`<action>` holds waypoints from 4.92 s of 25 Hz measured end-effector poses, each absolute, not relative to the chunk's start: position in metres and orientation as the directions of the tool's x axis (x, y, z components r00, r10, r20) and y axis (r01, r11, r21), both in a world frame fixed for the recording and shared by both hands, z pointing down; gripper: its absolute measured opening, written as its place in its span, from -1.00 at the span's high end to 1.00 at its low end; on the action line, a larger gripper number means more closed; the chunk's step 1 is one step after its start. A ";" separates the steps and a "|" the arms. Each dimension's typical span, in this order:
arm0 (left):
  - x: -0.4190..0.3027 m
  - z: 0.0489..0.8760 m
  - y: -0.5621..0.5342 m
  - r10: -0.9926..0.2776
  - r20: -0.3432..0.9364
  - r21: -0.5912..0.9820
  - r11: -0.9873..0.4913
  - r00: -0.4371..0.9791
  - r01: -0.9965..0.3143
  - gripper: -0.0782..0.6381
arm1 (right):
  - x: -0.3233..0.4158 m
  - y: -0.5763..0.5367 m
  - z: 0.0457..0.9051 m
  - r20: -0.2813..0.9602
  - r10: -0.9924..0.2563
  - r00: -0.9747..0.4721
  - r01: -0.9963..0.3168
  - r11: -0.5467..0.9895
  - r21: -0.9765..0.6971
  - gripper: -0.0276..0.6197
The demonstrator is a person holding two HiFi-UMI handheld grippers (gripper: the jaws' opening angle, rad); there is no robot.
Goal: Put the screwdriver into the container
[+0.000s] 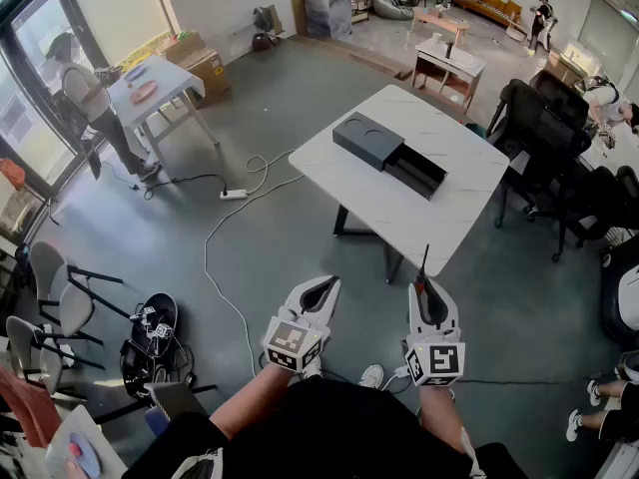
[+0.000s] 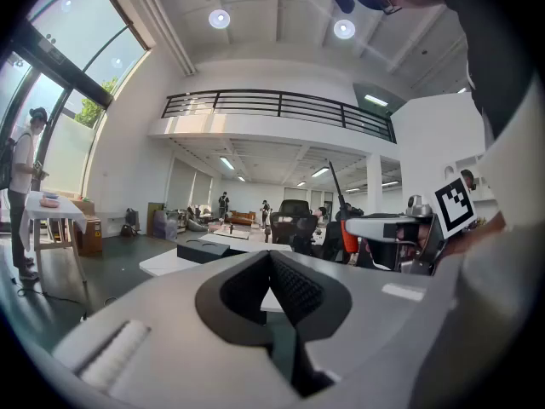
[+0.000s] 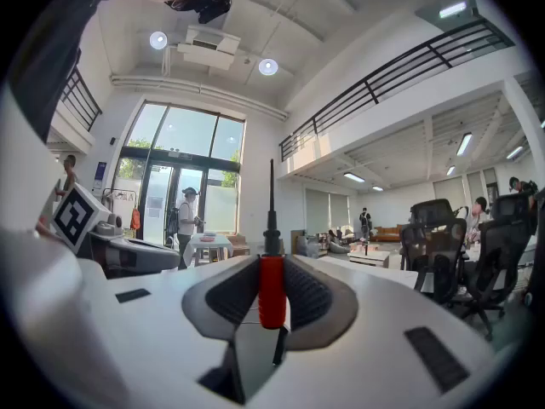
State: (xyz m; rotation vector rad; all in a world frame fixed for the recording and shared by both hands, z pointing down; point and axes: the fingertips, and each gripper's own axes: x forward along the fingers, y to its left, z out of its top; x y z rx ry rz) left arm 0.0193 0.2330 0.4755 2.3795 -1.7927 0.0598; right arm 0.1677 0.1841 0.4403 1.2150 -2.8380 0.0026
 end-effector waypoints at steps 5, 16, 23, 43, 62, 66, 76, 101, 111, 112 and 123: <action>0.014 0.466 0.236 -0.954 0.098 0.120 -0.272 0.284 -0.955 0.76 | 0.160 0.188 0.443 0.054 -0.717 -0.695 -0.716 0.697 0.026 0.64; -0.019 0.467 0.242 -0.944 0.104 0.105 -0.303 0.314 -0.947 0.76 | 0.130 0.197 0.438 0.029 -0.738 -0.674 -0.738 0.674 -0.011 0.64; -0.060 0.480 0.253 -0.934 0.126 0.096 -0.323 0.333 -0.942 0.76 | 0.103 0.205 0.440 0.016 -0.783 -0.622 -0.783 0.621 -0.030 0.64; -0.072 0.488 0.192 -0.925 0.142 0.107 -0.340 0.353 -0.934 0.76 | 0.069 0.146 0.436 0.014 -0.760 -0.650 -0.760 0.650 0.009 0.63; -0.043 0.481 0.094 -0.946 0.162 0.083 -0.270 0.281 -0.959 0.76 | 0.096 0.039 0.445 0.018 -0.702 -0.712 -0.702 0.712 0.003 0.63; -0.051 0.479 0.078 -0.958 0.162 0.069 -0.227 0.235 -0.972 0.76 | 0.104 0.023 0.441 0.008 -0.697 -0.717 -0.697 0.717 -0.004 0.63; -0.075 0.477 0.039 -0.966 0.160 0.066 -0.197 0.205 -0.978 0.76 | 0.108 -0.017 0.450 0.016 -0.718 -0.696 -0.718 0.695 -0.036 0.63; -0.134 0.480 -0.078 -0.854 0.139 0.074 -0.496 0.502 -0.865 0.76 | 0.037 -0.098 0.447 0.040 -0.885 -0.464 -0.886 0.464 -0.001 0.63; -0.161 0.494 -0.084 -0.820 0.149 0.140 -0.535 0.552 -0.833 0.76 | 0.028 -0.095 0.449 0.073 -0.924 -0.376 -0.924 0.379 0.047 0.63; -0.161 0.496 -0.087 -0.820 0.151 0.145 -0.534 0.552 -0.833 0.76 | 0.030 -0.097 0.450 0.078 -0.927 -0.366 -0.927 0.371 0.057 0.63; -0.135 0.504 -0.125 -0.794 0.186 0.131 -0.564 0.579 -0.816 0.76 | 0.049 -0.130 0.464 0.098 -0.926 -0.364 -0.920 0.374 0.113 0.63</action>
